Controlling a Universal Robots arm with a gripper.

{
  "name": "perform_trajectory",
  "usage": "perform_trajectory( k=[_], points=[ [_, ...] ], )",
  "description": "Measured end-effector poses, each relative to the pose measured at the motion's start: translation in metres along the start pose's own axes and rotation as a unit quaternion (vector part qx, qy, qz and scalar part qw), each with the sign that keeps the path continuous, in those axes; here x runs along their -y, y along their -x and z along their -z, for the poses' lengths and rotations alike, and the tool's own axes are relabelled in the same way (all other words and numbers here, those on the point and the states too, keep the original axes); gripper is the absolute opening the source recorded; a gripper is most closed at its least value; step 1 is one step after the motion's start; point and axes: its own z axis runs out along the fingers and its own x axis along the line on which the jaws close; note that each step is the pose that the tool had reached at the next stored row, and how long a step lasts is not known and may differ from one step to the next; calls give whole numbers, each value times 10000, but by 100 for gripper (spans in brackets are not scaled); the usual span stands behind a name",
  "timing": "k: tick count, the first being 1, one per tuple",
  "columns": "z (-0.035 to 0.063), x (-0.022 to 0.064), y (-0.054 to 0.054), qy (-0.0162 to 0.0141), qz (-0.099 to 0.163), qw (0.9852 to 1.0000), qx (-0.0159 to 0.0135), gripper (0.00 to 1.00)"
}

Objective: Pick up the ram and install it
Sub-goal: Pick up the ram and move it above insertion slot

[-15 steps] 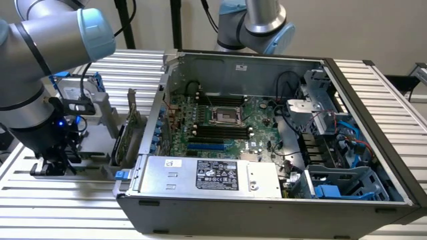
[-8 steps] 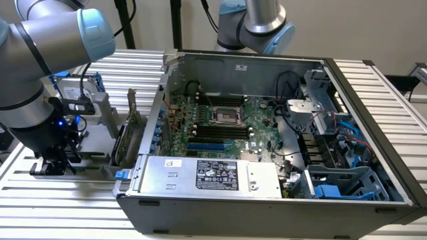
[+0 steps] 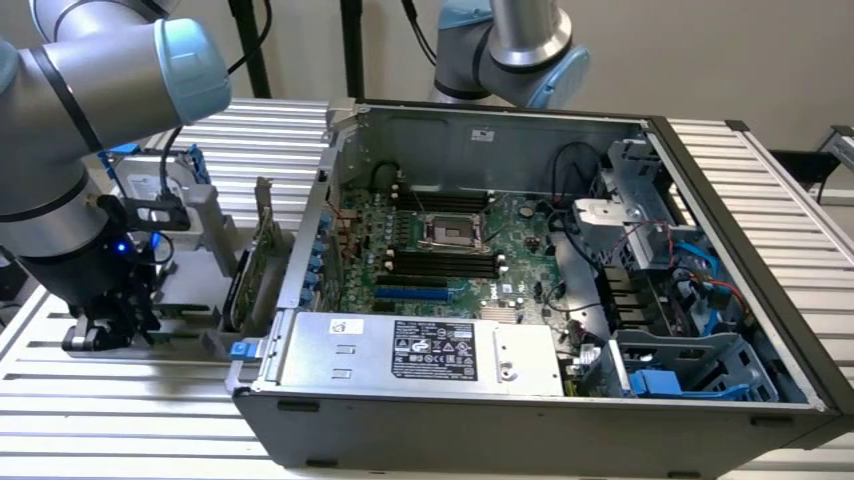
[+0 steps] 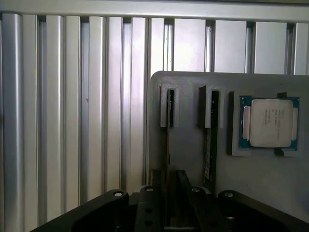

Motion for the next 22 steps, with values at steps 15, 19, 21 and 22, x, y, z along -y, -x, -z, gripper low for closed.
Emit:
perform_trajectory(
  k=[15, 19, 21, 22],
  points=[
    [-1, -2, 0, 0, 0, 10000, 0, 13],
    [-1, -2, 0, 0, 0, 10000, 0, 13],
    [-2, -2, 0, 0, 0, 10000, 0, 13],
    [-1, -2, 0, 0, 0, 10000, 0, 13]
  ],
)
